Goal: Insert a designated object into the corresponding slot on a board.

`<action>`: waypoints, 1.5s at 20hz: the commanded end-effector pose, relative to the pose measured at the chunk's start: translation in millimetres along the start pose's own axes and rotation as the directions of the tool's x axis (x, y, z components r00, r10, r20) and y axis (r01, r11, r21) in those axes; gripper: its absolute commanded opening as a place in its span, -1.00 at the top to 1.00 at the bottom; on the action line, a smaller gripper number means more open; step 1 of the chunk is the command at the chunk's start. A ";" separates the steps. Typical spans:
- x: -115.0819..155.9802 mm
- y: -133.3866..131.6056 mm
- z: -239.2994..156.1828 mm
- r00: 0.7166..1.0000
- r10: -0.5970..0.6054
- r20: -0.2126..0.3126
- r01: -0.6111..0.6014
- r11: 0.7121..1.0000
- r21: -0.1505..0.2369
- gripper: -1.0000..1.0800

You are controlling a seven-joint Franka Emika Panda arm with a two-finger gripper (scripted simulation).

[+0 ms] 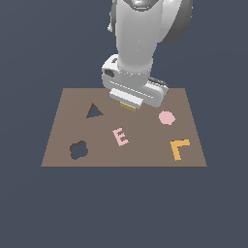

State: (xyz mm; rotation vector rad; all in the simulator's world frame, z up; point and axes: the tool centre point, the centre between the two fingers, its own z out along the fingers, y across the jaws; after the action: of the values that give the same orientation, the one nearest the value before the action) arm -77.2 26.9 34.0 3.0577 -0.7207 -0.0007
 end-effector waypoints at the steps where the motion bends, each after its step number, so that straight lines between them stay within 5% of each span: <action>1: 1.8 5.7 -0.4 1.000 -0.027 0.000 0.027 1.000 0.000 1.00; 13: 21.3 49.9 -2.6 0.966 -0.258 0.000 0.258 0.966 0.000 1.00; 30: 72.5 104.5 -5.8 0.813 -0.582 0.000 0.582 0.813 -0.001 1.00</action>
State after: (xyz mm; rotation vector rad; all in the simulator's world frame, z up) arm -61.4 -95.1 39.5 3.1339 0.2100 -0.0013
